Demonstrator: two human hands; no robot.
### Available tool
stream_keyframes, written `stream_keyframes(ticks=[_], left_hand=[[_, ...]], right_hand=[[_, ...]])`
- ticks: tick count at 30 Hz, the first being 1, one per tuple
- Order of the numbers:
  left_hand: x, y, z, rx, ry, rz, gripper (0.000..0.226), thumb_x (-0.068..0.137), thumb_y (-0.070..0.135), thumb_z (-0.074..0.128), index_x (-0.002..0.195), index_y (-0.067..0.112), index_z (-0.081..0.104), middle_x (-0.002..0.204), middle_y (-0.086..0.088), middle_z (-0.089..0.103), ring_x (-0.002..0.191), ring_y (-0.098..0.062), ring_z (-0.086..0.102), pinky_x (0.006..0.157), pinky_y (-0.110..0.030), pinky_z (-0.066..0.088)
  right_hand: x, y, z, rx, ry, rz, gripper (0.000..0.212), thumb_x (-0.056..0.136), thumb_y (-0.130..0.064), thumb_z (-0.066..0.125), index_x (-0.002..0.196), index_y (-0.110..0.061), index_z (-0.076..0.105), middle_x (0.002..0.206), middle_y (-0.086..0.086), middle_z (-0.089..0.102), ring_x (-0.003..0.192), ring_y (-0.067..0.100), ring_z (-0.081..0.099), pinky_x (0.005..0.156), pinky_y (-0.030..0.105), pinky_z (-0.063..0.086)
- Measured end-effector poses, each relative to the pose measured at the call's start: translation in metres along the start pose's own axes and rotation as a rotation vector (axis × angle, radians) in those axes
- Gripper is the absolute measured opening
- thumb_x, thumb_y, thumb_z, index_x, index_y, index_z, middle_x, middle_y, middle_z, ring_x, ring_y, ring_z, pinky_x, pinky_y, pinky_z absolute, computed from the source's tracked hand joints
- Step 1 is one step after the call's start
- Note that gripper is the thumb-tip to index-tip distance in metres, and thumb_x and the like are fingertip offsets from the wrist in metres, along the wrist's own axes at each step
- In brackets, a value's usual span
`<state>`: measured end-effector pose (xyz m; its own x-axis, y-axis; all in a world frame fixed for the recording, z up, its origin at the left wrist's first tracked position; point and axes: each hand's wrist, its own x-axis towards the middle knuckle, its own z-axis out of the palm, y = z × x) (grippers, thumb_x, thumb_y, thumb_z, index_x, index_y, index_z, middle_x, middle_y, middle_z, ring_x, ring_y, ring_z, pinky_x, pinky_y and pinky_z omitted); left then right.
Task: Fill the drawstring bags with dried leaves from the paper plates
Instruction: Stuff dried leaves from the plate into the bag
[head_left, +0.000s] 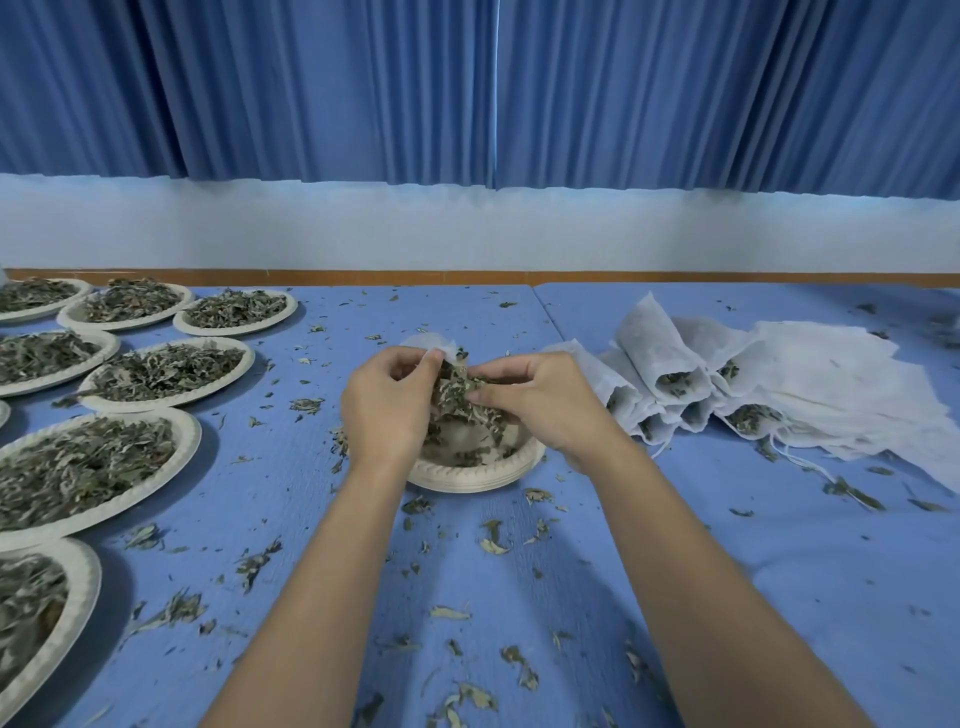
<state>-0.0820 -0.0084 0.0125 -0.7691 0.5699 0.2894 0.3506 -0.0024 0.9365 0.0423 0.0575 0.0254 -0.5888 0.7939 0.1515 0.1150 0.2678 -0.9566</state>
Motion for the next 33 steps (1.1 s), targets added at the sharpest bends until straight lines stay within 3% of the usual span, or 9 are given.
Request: stream_keyframes(ticks=[5, 8, 11, 14, 20, 24, 26, 29, 33], left_hand=[[-0.001, -0.001, 0.006, -0.139, -0.13, -0.053, 0.016, 0.087, 0.021, 0.066, 0.072, 0.024, 0.062, 0.069, 0.006, 0.06, 0.051, 0.004, 0.052, 0.051, -0.011, 0.041], [-0.003, -0.001, 0.007, -0.212, -0.214, -0.062, 0.018, 0.088, 0.015, 0.066, 0.071, 0.02, 0.061, 0.061, 0.006, 0.056, 0.047, 0.001, 0.051, 0.048, -0.01, 0.041], [-0.007, -0.002, 0.006, -0.292, -0.295, -0.084, 0.018, 0.088, 0.009, 0.064, 0.071, 0.014, 0.059, 0.048, 0.013, 0.052, 0.043, 0.002, 0.048, 0.046, -0.009, 0.04], [-0.008, -0.004, 0.005, -0.349, -0.32, -0.129, 0.018, 0.086, 0.005, 0.063, 0.069, 0.013, 0.06, 0.047, 0.012, 0.051, 0.042, 0.0, 0.046, 0.044, -0.01, 0.038], [-0.005, -0.001, 0.008, -0.205, -0.248, -0.045, 0.017, 0.084, 0.013, 0.067, 0.068, 0.017, 0.063, 0.057, 0.008, 0.056, 0.053, -0.002, 0.051, 0.054, -0.014, 0.041], [-0.003, 0.002, 0.01, -0.249, -0.307, -0.156, 0.015, 0.083, 0.01, 0.056, 0.068, 0.012, 0.057, 0.072, -0.006, 0.055, 0.071, -0.02, 0.051, 0.073, -0.033, 0.043], [-0.004, 0.003, 0.009, -0.281, -0.368, -0.21, 0.013, 0.078, 0.02, 0.053, 0.074, 0.008, 0.055, 0.077, -0.009, 0.053, 0.075, -0.022, 0.05, 0.076, -0.036, 0.042], [-0.003, 0.0, 0.01, -0.233, -0.42, -0.202, 0.021, 0.085, 0.032, 0.062, 0.079, 0.012, 0.055, 0.076, -0.007, 0.051, 0.071, -0.021, 0.05, 0.066, -0.032, 0.041], [0.002, -0.007, 0.007, -0.315, -0.473, -0.187, 0.017, 0.085, 0.022, 0.069, 0.078, 0.015, 0.055, 0.077, -0.007, 0.05, 0.07, -0.018, 0.048, 0.061, -0.026, 0.044]], right_hand=[[0.002, 0.009, 0.01, 0.0, 0.168, 0.023, 0.019, 0.079, -0.007, 0.074, 0.096, -0.014, 0.075, 0.09, -0.003, 0.074, 0.084, 0.007, 0.068, 0.079, 0.019, 0.053], [0.0, 0.009, 0.015, -0.061, 0.249, 0.012, 0.014, 0.08, -0.008, 0.072, 0.093, -0.014, 0.077, 0.083, -0.003, 0.074, 0.067, -0.001, 0.064, 0.064, 0.009, 0.049], [-0.002, 0.011, 0.018, -0.176, 0.287, -0.014, 0.014, 0.082, -0.005, 0.064, 0.075, -0.011, 0.075, 0.066, 0.008, 0.07, 0.054, 0.006, 0.048, 0.047, 0.018, 0.039], [-0.002, 0.012, 0.021, -0.199, 0.289, -0.028, 0.025, 0.081, -0.001, 0.059, 0.063, -0.014, 0.069, 0.049, 0.001, 0.055, 0.047, 0.007, 0.034, 0.039, 0.016, 0.028], [-0.003, 0.011, 0.023, -0.261, 0.313, -0.058, 0.02, 0.082, -0.001, 0.06, 0.082, -0.011, 0.077, 0.065, 0.01, 0.069, 0.051, 0.012, 0.042, 0.04, 0.014, 0.029], [-0.004, 0.009, 0.022, -0.328, 0.335, -0.088, 0.026, 0.082, 0.002, 0.057, 0.086, -0.013, 0.077, 0.07, 0.011, 0.071, 0.055, 0.016, 0.049, 0.046, 0.024, 0.04], [-0.004, 0.01, 0.025, -0.396, 0.319, -0.123, 0.029, 0.082, 0.004, 0.056, 0.086, -0.014, 0.078, 0.071, 0.009, 0.071, 0.056, 0.019, 0.053, 0.053, 0.029, 0.043], [-0.004, 0.01, 0.026, -0.476, 0.301, -0.158, 0.031, 0.081, 0.006, 0.055, 0.09, -0.014, 0.077, 0.072, 0.009, 0.07, 0.051, 0.016, 0.053, 0.047, 0.021, 0.041], [-0.002, 0.008, 0.018, -0.356, 0.301, -0.136, 0.031, 0.081, 0.003, 0.059, 0.096, -0.018, 0.077, 0.082, 0.001, 0.074, 0.045, -0.003, 0.051, 0.046, 0.007, 0.038]])
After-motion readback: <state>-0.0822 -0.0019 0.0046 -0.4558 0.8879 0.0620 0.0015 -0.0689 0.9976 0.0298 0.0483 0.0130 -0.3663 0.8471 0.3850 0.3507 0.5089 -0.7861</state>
